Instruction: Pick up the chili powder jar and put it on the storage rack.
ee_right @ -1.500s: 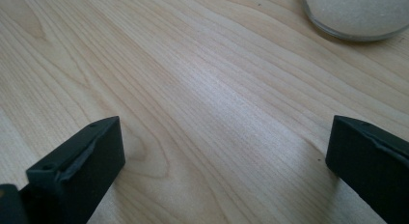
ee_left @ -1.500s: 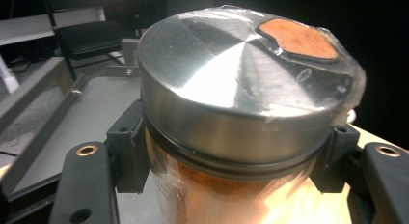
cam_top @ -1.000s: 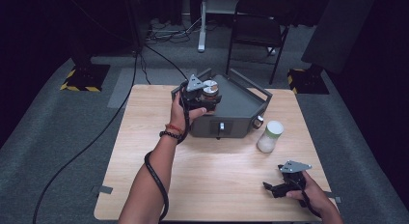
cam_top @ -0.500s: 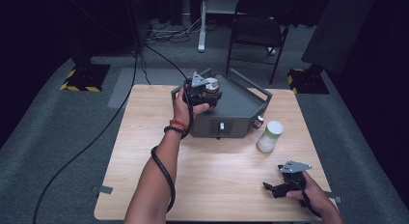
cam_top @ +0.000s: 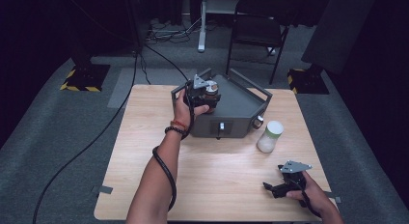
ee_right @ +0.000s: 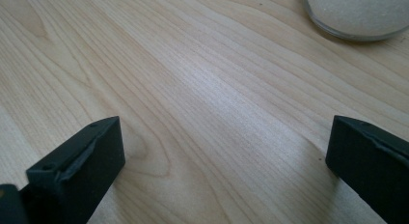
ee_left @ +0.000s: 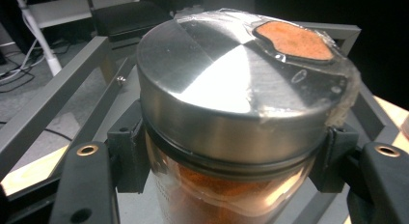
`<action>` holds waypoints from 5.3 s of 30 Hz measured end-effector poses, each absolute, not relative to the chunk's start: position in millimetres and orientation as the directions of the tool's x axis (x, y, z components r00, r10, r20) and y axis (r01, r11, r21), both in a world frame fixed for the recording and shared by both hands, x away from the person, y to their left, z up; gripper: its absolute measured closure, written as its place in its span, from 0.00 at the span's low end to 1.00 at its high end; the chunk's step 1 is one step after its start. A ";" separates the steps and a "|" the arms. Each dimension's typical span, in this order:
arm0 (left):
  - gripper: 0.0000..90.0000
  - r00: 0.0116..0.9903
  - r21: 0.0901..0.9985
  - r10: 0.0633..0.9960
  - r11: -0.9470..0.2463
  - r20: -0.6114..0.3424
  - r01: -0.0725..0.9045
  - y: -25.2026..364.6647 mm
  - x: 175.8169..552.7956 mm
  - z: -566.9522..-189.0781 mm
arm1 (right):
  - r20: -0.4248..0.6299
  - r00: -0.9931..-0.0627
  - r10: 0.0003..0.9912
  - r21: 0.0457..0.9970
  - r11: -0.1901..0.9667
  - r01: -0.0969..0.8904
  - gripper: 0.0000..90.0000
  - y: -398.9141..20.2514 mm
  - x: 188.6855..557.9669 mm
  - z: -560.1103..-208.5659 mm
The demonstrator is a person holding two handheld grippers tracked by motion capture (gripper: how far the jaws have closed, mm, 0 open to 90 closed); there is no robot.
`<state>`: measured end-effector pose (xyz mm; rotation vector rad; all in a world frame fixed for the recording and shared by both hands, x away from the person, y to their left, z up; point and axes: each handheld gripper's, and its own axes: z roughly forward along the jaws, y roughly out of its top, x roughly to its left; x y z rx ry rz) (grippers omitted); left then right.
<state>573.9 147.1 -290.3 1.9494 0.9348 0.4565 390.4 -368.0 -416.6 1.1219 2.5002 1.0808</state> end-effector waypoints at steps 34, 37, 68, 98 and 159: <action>0.01 0.623 0.857 0.782 -0.319 -0.002 0.404 140.3 563.1 -300.1 | 0.112 -0.696 0.709 0.691 0.448 0.567 0.00 -368.7 390.4 -416.6; 0.01 0.625 0.858 0.780 -0.336 0.023 0.388 142.0 561.2 -296.4 | 0.113 -0.696 0.709 0.691 0.447 0.568 0.00 -368.7 390.4 -416.6; 0.01 0.715 0.896 0.678 -0.408 0.168 0.177 161.7 515.9 -255.0 | 0.112 -0.696 0.709 0.691 0.448 0.567 0.00 -368.7 390.5 -416.6; 0.01 0.769 0.865 0.586 -0.493 0.255 0.089 179.4 463.5 -267.6 | 0.112 -0.696 0.709 0.691 0.448 0.568 0.00 -368.7 390.4 -416.6; 0.02 0.834 0.654 0.510 -0.707 0.210 0.267 219.1 411.3 -348.7 | 0.112 -0.696 0.709 0.691 0.448 0.567 0.00 -368.7 390.4 -416.6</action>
